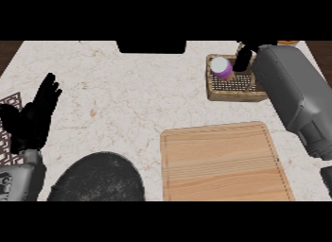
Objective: Pick the can from the cutting board and place it in the basket
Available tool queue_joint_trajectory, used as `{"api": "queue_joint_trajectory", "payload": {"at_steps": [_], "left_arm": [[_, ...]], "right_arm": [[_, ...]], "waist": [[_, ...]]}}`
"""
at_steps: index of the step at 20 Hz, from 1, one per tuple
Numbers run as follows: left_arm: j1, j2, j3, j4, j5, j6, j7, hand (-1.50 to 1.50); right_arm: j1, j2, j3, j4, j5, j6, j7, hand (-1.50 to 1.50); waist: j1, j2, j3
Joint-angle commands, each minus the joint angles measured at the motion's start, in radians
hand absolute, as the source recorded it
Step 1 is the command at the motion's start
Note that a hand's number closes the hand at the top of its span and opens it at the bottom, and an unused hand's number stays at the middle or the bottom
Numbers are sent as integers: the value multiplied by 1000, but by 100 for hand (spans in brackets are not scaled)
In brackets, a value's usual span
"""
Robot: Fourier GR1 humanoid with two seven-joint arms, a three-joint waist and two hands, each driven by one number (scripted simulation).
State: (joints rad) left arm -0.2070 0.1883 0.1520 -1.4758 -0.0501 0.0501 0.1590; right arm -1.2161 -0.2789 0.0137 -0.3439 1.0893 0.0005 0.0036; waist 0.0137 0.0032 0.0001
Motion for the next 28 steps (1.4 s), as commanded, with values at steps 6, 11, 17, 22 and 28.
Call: {"api": "queue_joint_trajectory", "payload": {"at_steps": [6,11,17,22,28], "left_arm": [[-15,32,30,16,38,-42,4,0],[-1,12,14,-30,7,6,62,0],[10,33,36,-18,44,-40,24,0],[14,41,42,-38,46,-40,48,0],[-4,-9,5,21,-11,13,0,0]], "right_arm": [[-9,28,-202,-84,-203,-86,-10,-150],[-13,-15,-321,-151,-330,-41,60,-150],[35,-152,-449,-166,-460,42,46,-150],[150,-271,-505,-217,-554,207,-2,-150],[265,-362,-531,-250,-628,322,-121,-150]], "waist": [[0,-1,0],[-23,-14,1],[-14,-4,0],[-25,-9,0],[-18,-3,0]]}}
